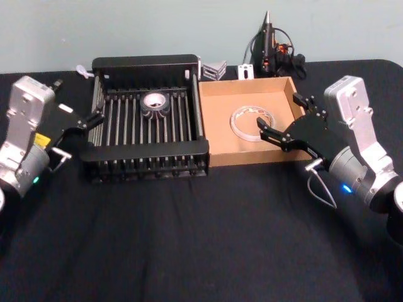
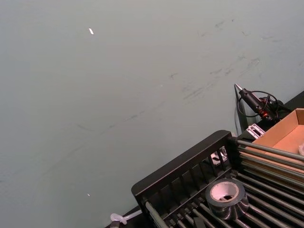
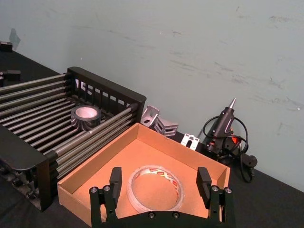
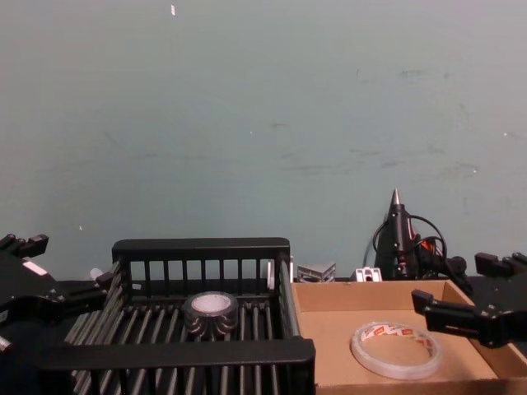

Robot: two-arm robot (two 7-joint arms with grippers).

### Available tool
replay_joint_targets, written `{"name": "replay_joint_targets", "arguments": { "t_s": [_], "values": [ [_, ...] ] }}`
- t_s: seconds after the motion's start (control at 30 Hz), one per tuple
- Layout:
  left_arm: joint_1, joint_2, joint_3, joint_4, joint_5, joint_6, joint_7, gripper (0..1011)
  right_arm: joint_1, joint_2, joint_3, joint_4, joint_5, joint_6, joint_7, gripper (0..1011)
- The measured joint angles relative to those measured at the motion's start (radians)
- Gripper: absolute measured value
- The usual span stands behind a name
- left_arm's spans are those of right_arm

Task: Pick up the white tape and place it into the black box , Pick up the silver tape and place it into the brown box.

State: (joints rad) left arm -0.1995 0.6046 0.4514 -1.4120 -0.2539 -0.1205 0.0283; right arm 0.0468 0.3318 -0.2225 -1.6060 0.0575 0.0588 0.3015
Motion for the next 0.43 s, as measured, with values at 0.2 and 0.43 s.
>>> {"name": "replay_joint_targets", "arguments": {
  "t_s": [0.2,0.43],
  "values": [
    [0.000,0.000,0.000,0.000,0.000,0.000,0.000,1001,0.000,0.000,0.000,0.000,0.000,0.000,0.000,1000],
    [0.000,0.000,0.000,0.000,0.000,0.000,0.000,1001,0.000,0.000,0.000,0.000,0.000,0.000,0.000,1000]
  ]
}}
